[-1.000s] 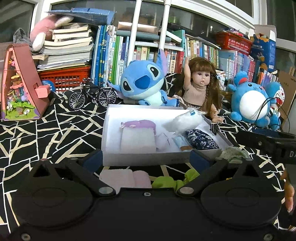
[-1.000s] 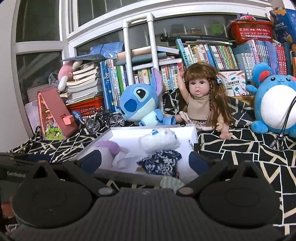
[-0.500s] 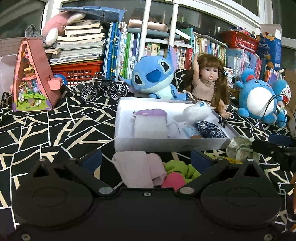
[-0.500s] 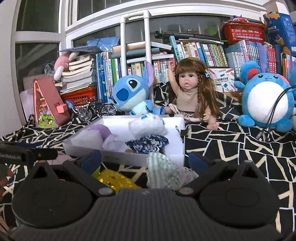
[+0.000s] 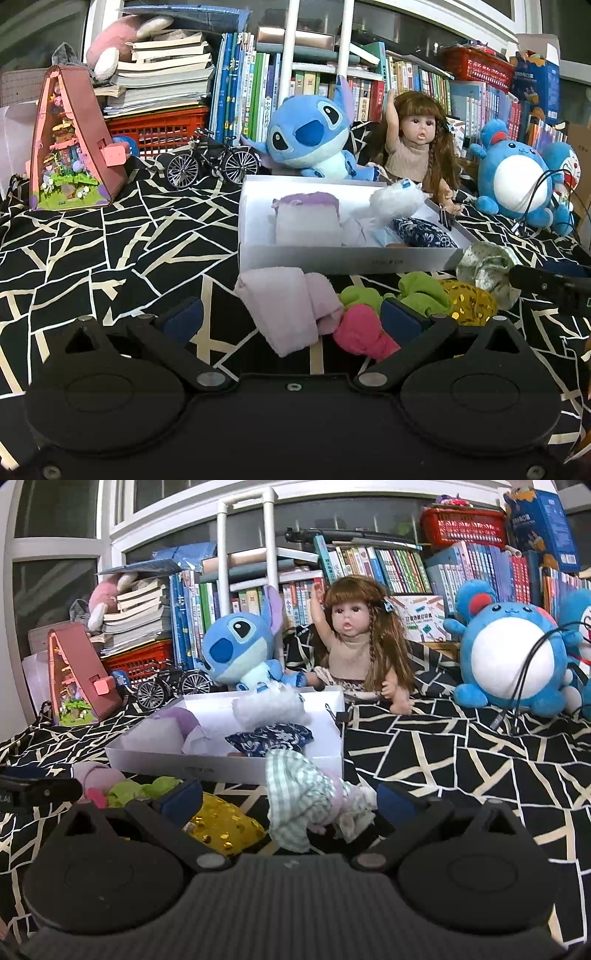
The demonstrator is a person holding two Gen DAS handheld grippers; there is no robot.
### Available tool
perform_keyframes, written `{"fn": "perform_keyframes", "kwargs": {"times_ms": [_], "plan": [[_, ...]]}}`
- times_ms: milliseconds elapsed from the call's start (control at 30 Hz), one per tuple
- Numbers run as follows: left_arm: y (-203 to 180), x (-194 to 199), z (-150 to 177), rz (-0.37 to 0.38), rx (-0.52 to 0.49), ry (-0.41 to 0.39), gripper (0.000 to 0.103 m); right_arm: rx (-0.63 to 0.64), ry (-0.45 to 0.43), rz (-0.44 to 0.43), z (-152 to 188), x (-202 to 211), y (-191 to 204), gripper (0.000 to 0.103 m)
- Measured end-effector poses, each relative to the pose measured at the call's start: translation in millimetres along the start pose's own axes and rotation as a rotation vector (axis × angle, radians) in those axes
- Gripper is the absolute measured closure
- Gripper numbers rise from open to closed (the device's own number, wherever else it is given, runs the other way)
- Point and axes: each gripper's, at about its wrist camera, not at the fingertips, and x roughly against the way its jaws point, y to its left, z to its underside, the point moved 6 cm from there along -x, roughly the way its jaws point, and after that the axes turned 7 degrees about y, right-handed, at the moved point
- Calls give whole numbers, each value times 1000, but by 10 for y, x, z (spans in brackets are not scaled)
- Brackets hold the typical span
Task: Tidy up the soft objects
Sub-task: 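Grasp the pink towel with the left gripper while the right grasps the green checked cloth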
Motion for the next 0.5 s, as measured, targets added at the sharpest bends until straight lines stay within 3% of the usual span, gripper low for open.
{"fn": "perform_keyframes", "kwargs": {"times_ms": [300, 500], "plan": [[25, -80, 7, 10, 37, 19, 1, -17, 36, 70, -13, -155, -109, 0], [28, -164, -61, -32, 40, 8, 2, -21, 82, 117, -28, -339, -160, 0]]}}
